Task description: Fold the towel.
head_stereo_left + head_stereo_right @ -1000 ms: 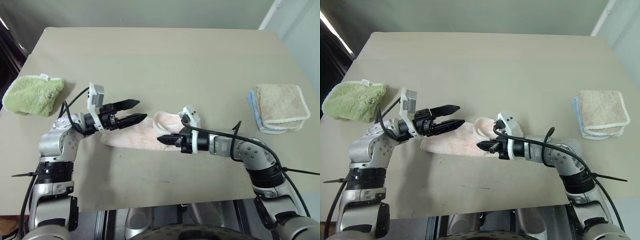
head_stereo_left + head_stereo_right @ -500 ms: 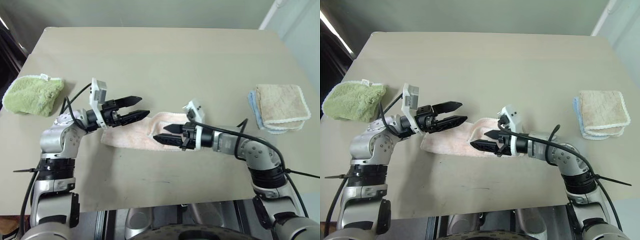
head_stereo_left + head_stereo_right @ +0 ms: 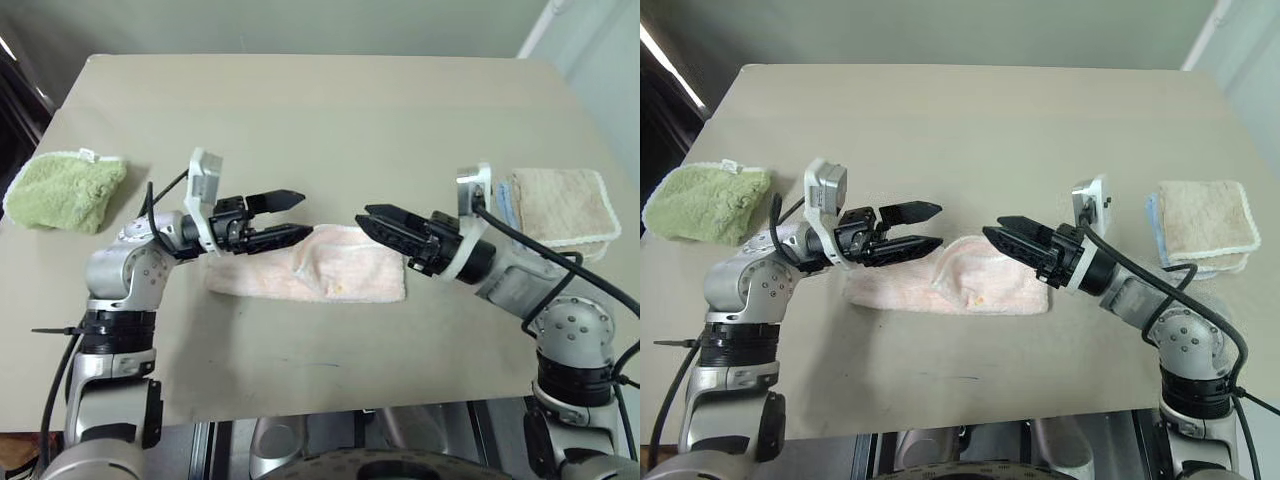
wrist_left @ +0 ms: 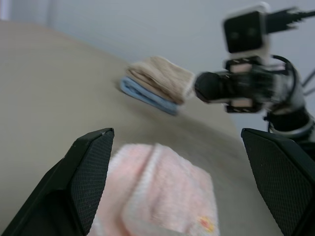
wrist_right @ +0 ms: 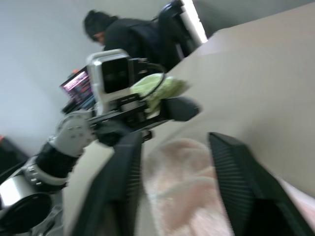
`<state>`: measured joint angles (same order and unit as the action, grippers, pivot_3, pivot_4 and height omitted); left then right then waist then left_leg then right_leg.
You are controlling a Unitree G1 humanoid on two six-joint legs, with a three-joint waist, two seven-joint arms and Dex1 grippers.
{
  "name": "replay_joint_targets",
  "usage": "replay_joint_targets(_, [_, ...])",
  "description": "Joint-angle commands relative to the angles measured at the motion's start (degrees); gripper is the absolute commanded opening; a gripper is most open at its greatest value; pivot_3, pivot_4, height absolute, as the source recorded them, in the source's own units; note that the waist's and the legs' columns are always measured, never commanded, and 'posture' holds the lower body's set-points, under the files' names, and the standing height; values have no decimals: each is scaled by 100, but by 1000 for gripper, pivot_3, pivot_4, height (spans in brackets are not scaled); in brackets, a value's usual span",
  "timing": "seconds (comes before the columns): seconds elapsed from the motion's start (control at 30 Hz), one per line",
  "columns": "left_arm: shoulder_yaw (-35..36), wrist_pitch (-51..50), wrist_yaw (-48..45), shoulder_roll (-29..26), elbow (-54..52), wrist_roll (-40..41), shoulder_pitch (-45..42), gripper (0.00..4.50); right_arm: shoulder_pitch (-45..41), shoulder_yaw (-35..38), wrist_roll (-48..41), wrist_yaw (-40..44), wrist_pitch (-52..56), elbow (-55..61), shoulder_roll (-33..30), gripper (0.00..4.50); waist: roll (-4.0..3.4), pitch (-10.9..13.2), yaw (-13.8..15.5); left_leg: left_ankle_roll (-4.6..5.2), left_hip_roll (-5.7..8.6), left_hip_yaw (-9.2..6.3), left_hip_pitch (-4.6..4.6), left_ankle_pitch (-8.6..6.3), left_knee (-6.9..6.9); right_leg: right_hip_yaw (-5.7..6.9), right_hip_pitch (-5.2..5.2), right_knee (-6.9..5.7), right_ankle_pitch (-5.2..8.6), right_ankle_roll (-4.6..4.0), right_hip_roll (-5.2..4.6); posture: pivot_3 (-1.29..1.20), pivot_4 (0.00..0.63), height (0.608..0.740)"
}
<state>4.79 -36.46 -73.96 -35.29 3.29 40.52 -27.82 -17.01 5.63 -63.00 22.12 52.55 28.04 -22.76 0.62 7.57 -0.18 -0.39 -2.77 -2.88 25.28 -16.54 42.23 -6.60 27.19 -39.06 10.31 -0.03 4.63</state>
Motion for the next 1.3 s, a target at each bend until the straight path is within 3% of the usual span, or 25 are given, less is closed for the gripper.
replay_joint_targets(0.03, [-285,407,-366,-165,-218,-305,119,4500,53,51,424,-51,-486,-214,174,730,0,0,-3,0,0,0,-6,0,-2,-1,-4,0,-1,1,0,0,150,703])
replay_joint_targets(0.1, [-458,714,-411,-97,-188,-518,170,4500,50,-134,903,-149,-722,-503,297,33,0,0,-1,4,0,-1,-14,2,-4,-2,-9,0,-1,4,1,0,150,703])
replay_joint_targets(0.63, [-907,1895,-529,400,595,-1221,473,4500,100,-1570,3277,-100,-1597,-1631,850,33,-2,1,7,9,-1,-4,-16,6,-7,-1,-8,0,-16,-5,0,0,150,703])
replay_joint_targets(0.97, [-961,2682,-889,522,1211,-1484,575,4500,128,-1550,3704,-36,-1689,-1760,983,33,-2,1,7,8,-1,-4,-19,6,-6,1,-13,0,-14,-11,0,0,150,703])
replay_joint_targets(1.23, [-448,1923,-59,761,974,-1071,151,4500,218,-1495,3802,-67,-1588,-1651,1063,33,-1,1,15,4,0,-3,-23,11,-4,0,-22,1,-4,-30,-2,0,150,703])
replay_joint_targets(1.3, [-337,1729,-46,733,982,-925,4,4124,235,-1477,3797,-75,-1557,-1596,1073,0,-1,0,16,4,-1,-3,-28,11,-5,1,-25,1,-6,-27,-1,0,150,703])
